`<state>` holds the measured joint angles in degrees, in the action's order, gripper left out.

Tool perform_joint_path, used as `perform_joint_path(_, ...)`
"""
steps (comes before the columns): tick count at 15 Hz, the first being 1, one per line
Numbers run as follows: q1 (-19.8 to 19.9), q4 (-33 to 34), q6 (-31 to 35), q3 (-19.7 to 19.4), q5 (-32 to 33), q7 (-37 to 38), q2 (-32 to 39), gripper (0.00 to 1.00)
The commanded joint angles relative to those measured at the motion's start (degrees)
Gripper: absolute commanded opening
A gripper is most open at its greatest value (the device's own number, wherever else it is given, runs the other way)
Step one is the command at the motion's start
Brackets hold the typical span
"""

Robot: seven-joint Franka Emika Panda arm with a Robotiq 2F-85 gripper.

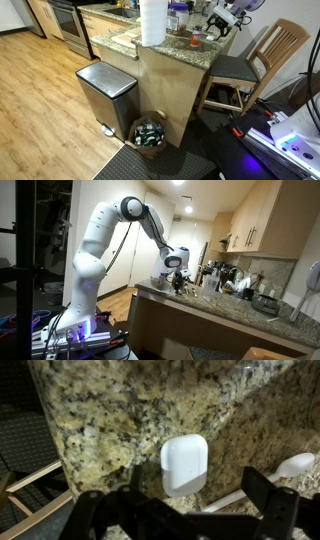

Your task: Move the white object to the left then take the left spoon and put it in the clear cup

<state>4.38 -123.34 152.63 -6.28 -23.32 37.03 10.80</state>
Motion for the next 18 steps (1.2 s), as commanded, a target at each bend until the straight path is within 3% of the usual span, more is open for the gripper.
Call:
perform_joint_path(1, 0.05, 0.1, -0.16, 0.01, 0.1, 0.06, -0.07, 1.0)
perform_joint_path(11, -0.12, 0.14, -2.33, -0.56, 3.47, 0.9, 0.58, 1.0)
perform_joint_path(15, -1.14, 1.29, -7.35, -2.06, 11.41, 5.05, 0.71, 1.0)
perform_joint_path(16, -0.5, 0.65, -4.07, -1.0, 8.85, 3.65, 0.59, 1.0)
perform_joint_path(18, -0.57, 0.98, -5.36, -1.16, 10.33, 4.38, 0.59, 1.0)
